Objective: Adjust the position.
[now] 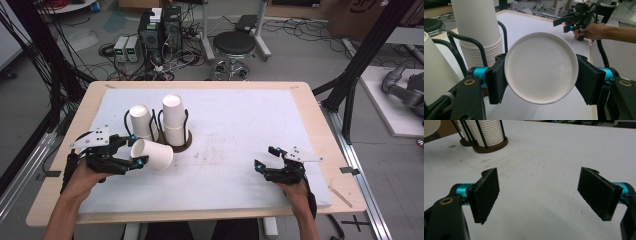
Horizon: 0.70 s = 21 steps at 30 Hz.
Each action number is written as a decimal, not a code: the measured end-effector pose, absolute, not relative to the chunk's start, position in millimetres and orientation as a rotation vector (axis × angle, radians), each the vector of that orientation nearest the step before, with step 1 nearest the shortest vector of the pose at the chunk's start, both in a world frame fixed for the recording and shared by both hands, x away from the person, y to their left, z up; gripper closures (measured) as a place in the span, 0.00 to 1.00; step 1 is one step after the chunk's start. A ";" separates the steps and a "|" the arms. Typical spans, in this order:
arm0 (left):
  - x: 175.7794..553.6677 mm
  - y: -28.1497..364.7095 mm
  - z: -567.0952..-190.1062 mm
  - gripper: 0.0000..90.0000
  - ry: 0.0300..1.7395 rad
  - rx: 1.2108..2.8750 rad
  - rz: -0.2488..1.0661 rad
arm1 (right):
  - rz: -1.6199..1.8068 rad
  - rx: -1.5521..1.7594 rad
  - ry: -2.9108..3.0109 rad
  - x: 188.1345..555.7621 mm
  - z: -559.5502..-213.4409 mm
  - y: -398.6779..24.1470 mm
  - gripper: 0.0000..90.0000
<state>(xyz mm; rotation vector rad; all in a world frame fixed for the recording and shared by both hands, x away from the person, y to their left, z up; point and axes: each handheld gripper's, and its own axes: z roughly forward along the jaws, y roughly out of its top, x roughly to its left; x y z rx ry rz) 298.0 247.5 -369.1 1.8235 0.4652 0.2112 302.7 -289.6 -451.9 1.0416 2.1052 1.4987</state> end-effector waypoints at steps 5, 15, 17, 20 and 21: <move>297.9 246.6 -366.1 0.37 0.449 1.825 0.203 | 1.520 1.010 2.157 305.0 -451.0 -289.1 0.20; 299.9 242.4 -364.4 0.37 0.380 1.825 0.169 | 1.686 0.853 2.218 307.6 -419.5 -284.9 0.20; 300.0 239.5 -364.7 0.37 0.357 1.825 0.159 | 1.712 0.808 2.243 308.2 -411.8 -281.6 0.20; 301.4 235.5 -364.7 0.37 0.340 1.820 0.144 | 1.773 0.729 2.275 308.8 -400.5 -276.3 0.20; 302.5 234.4 -364.6 0.37 0.338 1.817 0.139 | 1.780 0.702 2.281 309.1 -396.5 -274.1 0.20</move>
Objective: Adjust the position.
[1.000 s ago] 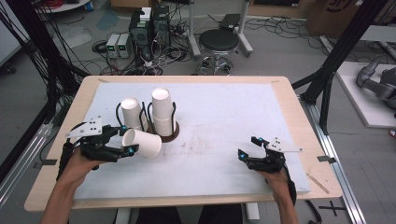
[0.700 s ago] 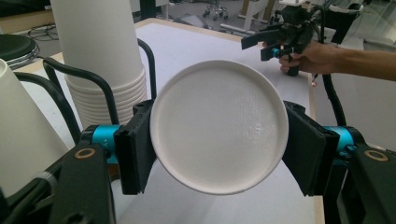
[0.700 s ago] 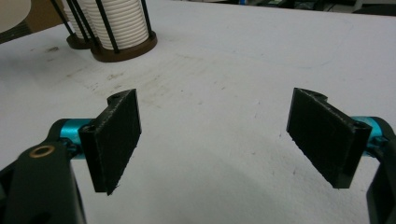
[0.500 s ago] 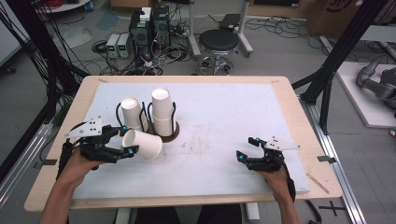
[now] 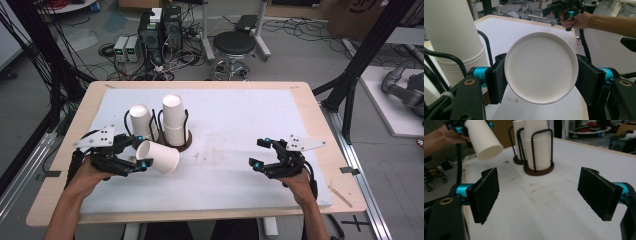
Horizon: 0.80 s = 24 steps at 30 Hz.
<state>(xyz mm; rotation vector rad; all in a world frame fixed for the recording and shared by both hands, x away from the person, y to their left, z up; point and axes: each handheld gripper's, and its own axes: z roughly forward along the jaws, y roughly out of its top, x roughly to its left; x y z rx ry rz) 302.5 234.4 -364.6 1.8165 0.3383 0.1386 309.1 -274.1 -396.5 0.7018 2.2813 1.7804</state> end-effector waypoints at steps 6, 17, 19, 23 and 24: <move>308.9 224.0 -362.7 0.37 0.315 1.803 0.102 | 1.803 0.561 2.344 315.1 -375.7 -257.4 0.20; 315.5 201.2 -358.2 0.37 0.273 1.794 0.061 | 1.824 0.410 2.462 325.9 -355.1 -212.8 0.20; 315.4 197.3 -358.1 0.37 0.263 1.790 0.062 | 1.830 0.385 2.479 326.0 -354.5 -204.3 0.20; 314.2 189.7 -358.0 0.37 0.247 1.783 0.056 | 1.849 0.325 2.499 326.7 -354.6 -190.4 0.20; 314.4 188.2 -358.1 0.37 0.245 1.782 0.053 | 1.854 0.315 2.500 327.1 -354.7 -187.6 0.20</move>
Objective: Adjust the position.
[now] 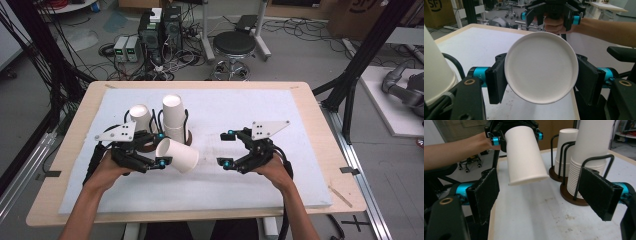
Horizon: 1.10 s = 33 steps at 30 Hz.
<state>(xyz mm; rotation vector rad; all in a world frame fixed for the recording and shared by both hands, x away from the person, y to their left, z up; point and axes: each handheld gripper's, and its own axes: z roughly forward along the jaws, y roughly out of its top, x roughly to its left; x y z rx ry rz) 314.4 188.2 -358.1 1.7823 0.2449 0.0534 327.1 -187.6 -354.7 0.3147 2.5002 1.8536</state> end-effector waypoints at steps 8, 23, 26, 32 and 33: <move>313.9 179.4 -359.7 0.37 0.234 1.731 0.037 | 1.909 0.262 2.498 328.9 -355.9 -176.8 0.20; 315.4 157.1 -364.2 0.37 0.207 1.723 0.001 | 1.930 0.207 2.530 330.2 -360.0 -157.0 0.20; 314.5 153.8 -363.5 0.37 0.202 1.716 -0.003 | 1.927 0.190 2.546 329.9 -361.2 -150.8 0.20; 313.0 150.0 -362.1 0.37 0.187 1.703 -0.008 | 1.913 0.183 2.578 328.4 -365.1 -140.5 0.20; 312.6 149.7 -361.7 0.37 0.181 1.704 -0.006 | 1.915 0.179 2.579 328.1 -366.4 -138.8 0.20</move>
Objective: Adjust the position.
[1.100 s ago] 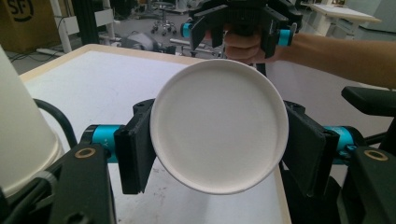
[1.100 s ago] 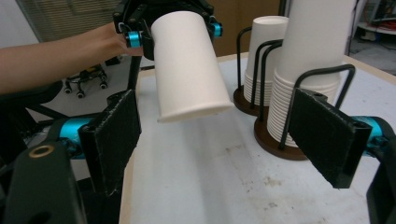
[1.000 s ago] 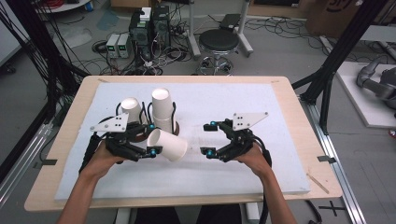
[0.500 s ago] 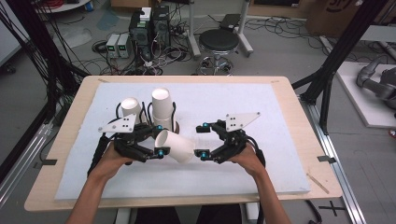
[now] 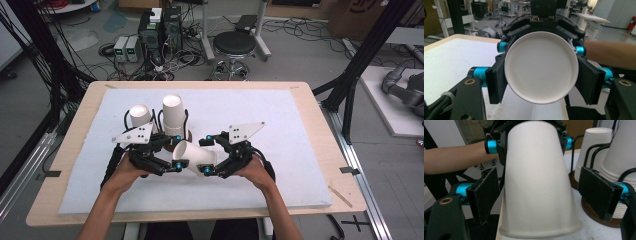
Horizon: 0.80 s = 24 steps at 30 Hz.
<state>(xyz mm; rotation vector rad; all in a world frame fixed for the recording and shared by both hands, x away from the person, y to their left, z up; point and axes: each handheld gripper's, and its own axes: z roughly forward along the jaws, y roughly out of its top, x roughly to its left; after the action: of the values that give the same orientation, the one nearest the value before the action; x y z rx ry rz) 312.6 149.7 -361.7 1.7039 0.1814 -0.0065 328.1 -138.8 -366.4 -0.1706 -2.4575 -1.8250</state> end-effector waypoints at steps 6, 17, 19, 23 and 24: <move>311.1 147.5 -360.3 0.37 0.169 1.691 -0.011 | -1.801 -0.156 -2.455 326.7 -374.0 -134.0 0.20; 309.7 146.1 -358.2 0.38 0.158 1.668 -0.018 | -1.776 -0.155 -2.449 324.4 -381.8 -128.7 0.24; 309.6 145.9 -358.2 0.38 0.154 1.675 -0.014 | -1.782 -0.161 -2.445 323.9 -383.4 -129.5 0.25; 310.1 145.5 -359.1 0.38 0.155 1.675 -0.022 | -1.776 -0.159 -2.445 324.3 -384.6 -129.3 0.27; 310.3 145.4 -359.3 0.38 0.153 1.675 -0.021 | -1.774 -0.158 -2.445 324.2 -384.5 -129.5 0.27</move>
<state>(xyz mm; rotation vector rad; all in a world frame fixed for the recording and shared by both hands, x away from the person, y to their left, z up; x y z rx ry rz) 310.3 145.4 -359.3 1.6752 0.1532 -0.0215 324.2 -129.5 -384.5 -0.1577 -2.4453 -1.7745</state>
